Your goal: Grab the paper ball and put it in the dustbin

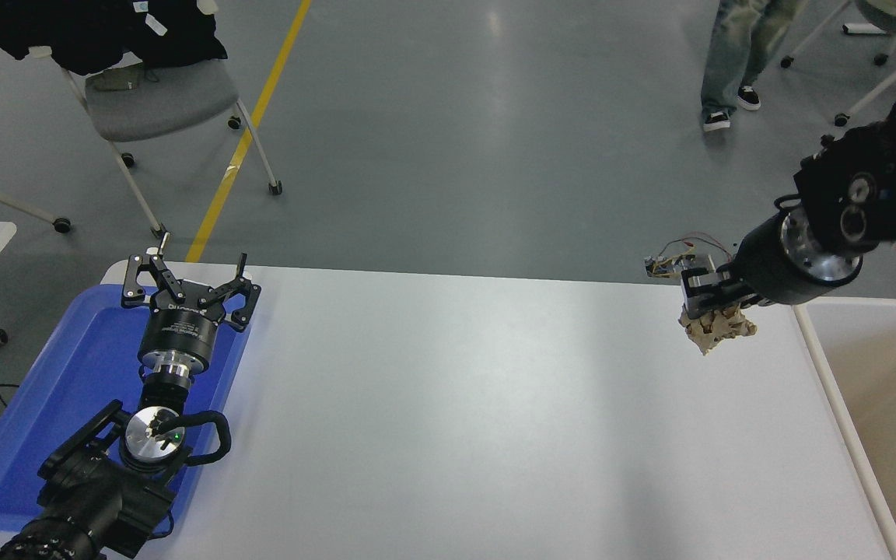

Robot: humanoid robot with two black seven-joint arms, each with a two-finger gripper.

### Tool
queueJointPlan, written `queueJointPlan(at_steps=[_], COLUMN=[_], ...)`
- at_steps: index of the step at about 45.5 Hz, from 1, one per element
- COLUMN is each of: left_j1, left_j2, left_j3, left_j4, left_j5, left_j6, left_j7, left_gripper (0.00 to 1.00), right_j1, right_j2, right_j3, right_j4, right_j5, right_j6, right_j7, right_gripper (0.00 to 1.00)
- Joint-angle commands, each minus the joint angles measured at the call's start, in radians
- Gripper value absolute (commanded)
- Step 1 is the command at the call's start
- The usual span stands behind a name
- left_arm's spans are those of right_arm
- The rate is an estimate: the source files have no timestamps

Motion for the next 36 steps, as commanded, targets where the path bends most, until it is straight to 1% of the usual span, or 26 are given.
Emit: queueJointPlan(at_steps=[1,11,17,28,36], left_j1=[0.0,0.0,0.002,0.0,0.0], left_j2=[0.0,0.0,0.0,0.0,0.0], left_j3=[0.0,0.0,0.0,0.0,0.0], left_j4=[0.0,0.0,0.0,0.0,0.0], left_j5=[0.0,0.0,0.0,0.0,0.0], left_j6=[0.0,0.0,0.0,0.0,0.0], left_j7=[0.0,0.0,0.0,0.0,0.0], left_gripper=[1.0,1.0,1.0,1.0,1.0], right_j1=[0.085,0.019,-0.068,-0.364,-0.55], right_j2=[-0.019,-0.022,-0.057,-0.178,-0.267], right_j3=[-0.027,-0.033,-0.055,-0.061,-0.03], right_j4=[0.002,-0.026,-0.11,-0.46,-0.668], right_j5=[-0.018,-0.016,-0.021,-0.03,-0.05], right_j6=[0.069,0.066,0.06,0.066,0.051], right_j7=[0.0,0.0,0.0,0.0,0.0], right_gripper=[0.0,0.0,0.0,0.0,0.0])
